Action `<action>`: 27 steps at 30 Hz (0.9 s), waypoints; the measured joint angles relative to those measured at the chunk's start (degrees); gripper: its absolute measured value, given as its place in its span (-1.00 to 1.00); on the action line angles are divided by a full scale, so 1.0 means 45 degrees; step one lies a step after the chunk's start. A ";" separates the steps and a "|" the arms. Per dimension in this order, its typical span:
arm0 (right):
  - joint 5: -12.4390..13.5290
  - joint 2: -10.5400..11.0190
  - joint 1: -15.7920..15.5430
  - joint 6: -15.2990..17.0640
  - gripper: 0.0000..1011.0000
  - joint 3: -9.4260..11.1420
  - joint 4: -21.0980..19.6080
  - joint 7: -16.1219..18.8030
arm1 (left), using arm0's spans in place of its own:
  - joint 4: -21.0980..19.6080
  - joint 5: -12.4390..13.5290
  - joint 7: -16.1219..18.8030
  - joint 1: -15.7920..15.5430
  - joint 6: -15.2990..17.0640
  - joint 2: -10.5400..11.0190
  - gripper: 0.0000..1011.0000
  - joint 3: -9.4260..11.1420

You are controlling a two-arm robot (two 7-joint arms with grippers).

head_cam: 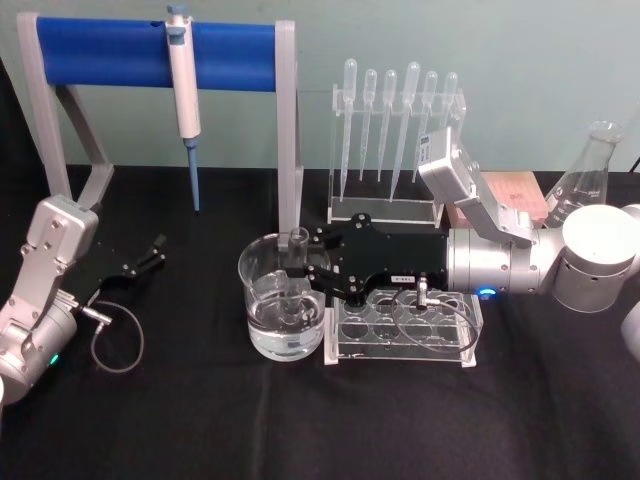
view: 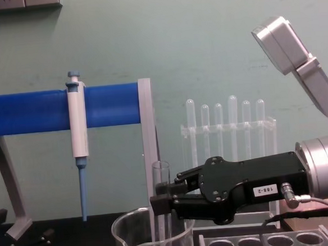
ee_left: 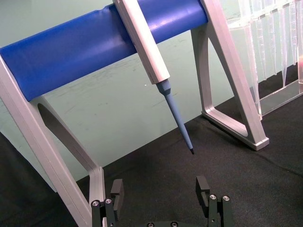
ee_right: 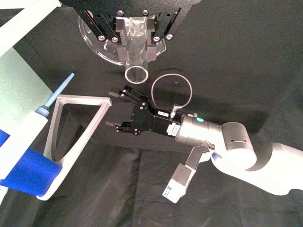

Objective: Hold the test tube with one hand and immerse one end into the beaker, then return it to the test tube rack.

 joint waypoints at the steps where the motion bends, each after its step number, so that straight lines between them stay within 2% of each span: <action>1: 0.0000 0.0000 0.0000 0.0000 -0.53 0.0000 0.0000 0.0000 | 0.0000 0.0000 0.0000 0.0000 0.0000 0.0000 0.98 0.0000; 27: 0.0000 0.0000 -0.0001 0.0000 -0.53 0.0000 0.0000 0.0001 | 0.0000 0.0001 0.0000 0.0001 0.0000 0.0000 0.98 0.0001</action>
